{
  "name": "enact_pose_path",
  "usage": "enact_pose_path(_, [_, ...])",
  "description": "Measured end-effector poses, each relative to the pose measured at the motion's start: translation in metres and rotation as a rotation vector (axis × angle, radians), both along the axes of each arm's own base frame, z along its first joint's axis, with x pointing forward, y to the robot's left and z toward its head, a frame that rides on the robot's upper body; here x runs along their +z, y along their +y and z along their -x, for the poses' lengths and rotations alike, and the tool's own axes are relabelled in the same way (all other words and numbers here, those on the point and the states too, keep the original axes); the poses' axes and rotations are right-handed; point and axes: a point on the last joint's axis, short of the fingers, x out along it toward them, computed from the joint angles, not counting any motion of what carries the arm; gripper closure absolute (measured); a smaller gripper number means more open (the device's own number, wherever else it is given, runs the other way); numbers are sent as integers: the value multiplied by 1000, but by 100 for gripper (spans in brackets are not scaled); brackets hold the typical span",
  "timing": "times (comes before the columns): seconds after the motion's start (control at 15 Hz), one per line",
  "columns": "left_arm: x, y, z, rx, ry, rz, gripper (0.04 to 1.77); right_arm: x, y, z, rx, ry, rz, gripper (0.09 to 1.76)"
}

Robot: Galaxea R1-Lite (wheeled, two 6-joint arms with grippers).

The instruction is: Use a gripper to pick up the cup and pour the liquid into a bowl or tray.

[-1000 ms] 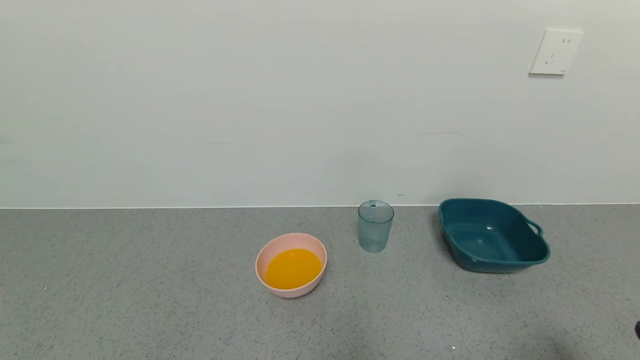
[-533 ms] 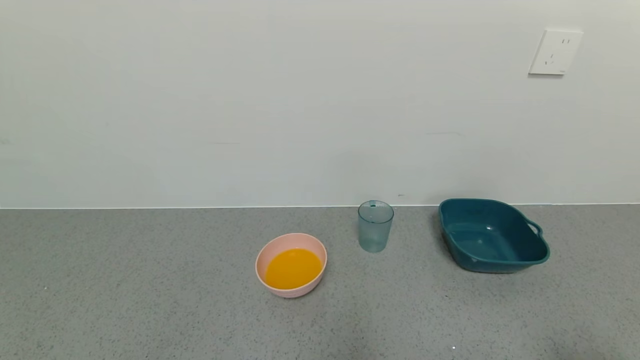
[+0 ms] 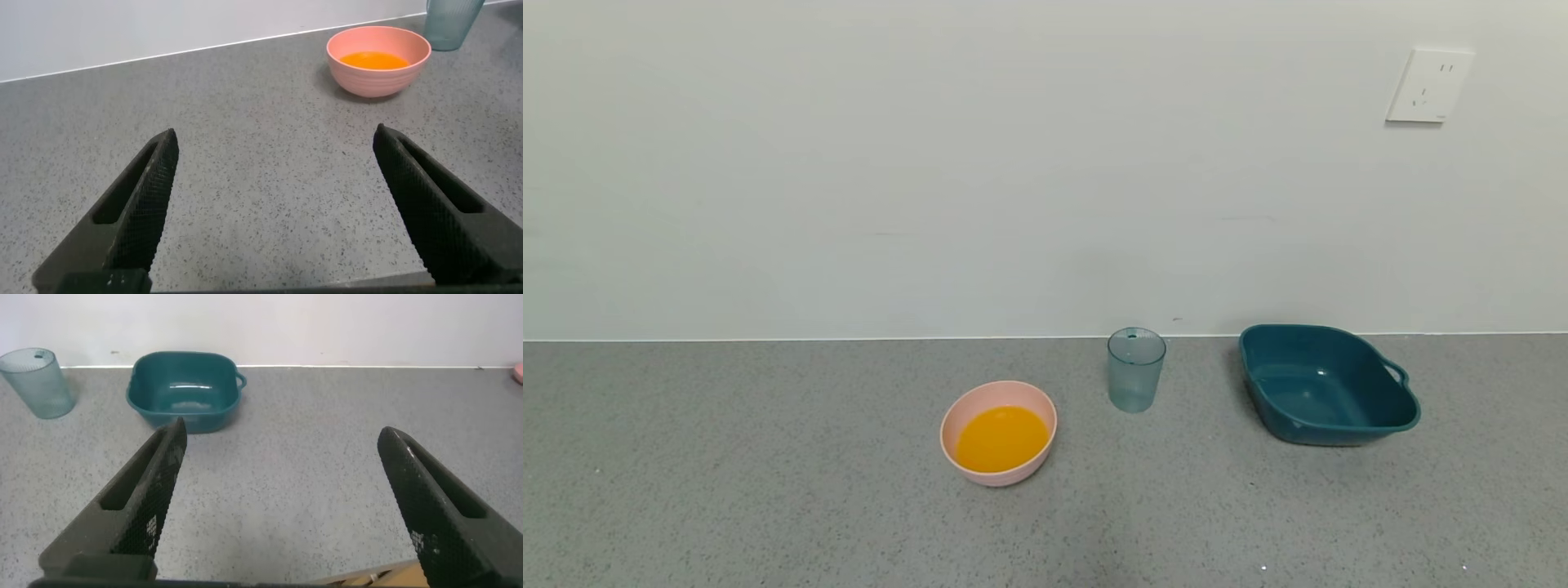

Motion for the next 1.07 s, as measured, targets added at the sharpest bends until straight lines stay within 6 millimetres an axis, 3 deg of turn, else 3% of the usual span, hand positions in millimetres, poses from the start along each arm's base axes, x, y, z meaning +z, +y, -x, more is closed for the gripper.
enact_pose_path(0.53, [0, 0, 0, 0, 0, 0, 9, -80, 4, 4, 166, 18, -1, 15])
enact_pose_path(1.07, [0, 0, 0, 0, 0, 0, 9, -115, 6, -16, 238, -103, 13, 15])
